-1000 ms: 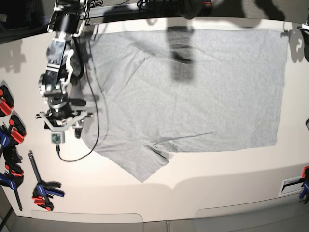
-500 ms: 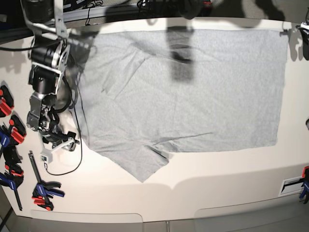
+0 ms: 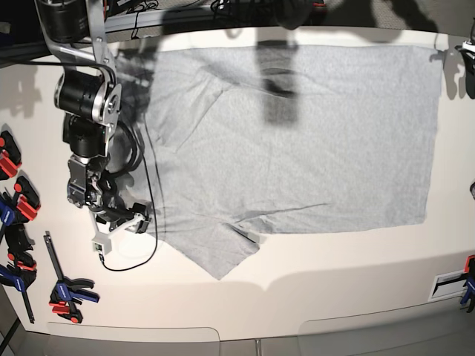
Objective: Fold the T-shirt properly
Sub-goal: 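Move the right gripper along the shirt side and grasp the side edge, then move the left gripper along the opposite side and grasp the side edge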
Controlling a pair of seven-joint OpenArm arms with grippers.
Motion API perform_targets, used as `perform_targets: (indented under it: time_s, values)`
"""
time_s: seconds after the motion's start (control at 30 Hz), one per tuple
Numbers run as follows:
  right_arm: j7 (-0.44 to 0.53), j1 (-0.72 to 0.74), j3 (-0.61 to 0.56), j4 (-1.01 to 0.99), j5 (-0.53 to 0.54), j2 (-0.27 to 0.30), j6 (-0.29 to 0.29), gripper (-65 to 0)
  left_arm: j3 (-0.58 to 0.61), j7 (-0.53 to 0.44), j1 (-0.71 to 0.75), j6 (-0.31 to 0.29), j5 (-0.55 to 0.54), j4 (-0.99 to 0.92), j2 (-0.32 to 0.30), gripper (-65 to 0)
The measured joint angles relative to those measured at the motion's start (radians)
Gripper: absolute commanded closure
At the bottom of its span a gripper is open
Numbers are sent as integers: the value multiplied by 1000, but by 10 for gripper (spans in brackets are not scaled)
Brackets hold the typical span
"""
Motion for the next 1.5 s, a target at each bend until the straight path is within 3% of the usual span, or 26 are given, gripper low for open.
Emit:
perform_targets:
  time_s: [0.17,0.2,0.33,0.47,0.57,0.7,0.87,1.0,1.17,1.33,1.5]
  values:
    - [-10,-5,0,0,2,0,0,-12,0,0,-43,0,-9,0,-3,-177]
    - [-11,-5,0,0,2,-1,0,0,0,3,-60,0,-5,0,-6,-177]
    - [-14,-5,0,0,1,-3,4,0,3,5,-135,0,8,0,-51,-177]
    - [-18,-5,0,0,-3,-3,5,0,57,4,-209,117,82,-10,-112,-177]
    - [-17,-5,0,0,-3,-4,8,0,122,-2,-276,135,108,-66,-161,-177]
    - [-18,-5,0,0,-3,-3,11,0,242,-6,-425,163,114,-235,-226,-176]
    - [-17,-5,0,-1,-3,-6,15,0,396,-5,-660,170,116,-533,-258,-176]
    - [-18,-5,0,-1,-3,-7,15,0,489,-21,-851,172,83,-772,-262,-176]
    - [-19,-6,0,-1,-2,-6,16,0,542,-42,-1035,176,69,-1071,-221,-176]
    - [-19,-6,0,-1,-2,-6,16,0,542,-113,-1139,181,63,-1295,-176,-176]
    - [-21,-6,0,-1,-2,-6,16,0,542,-150,-1183,187,66,-1371,-125,-176]
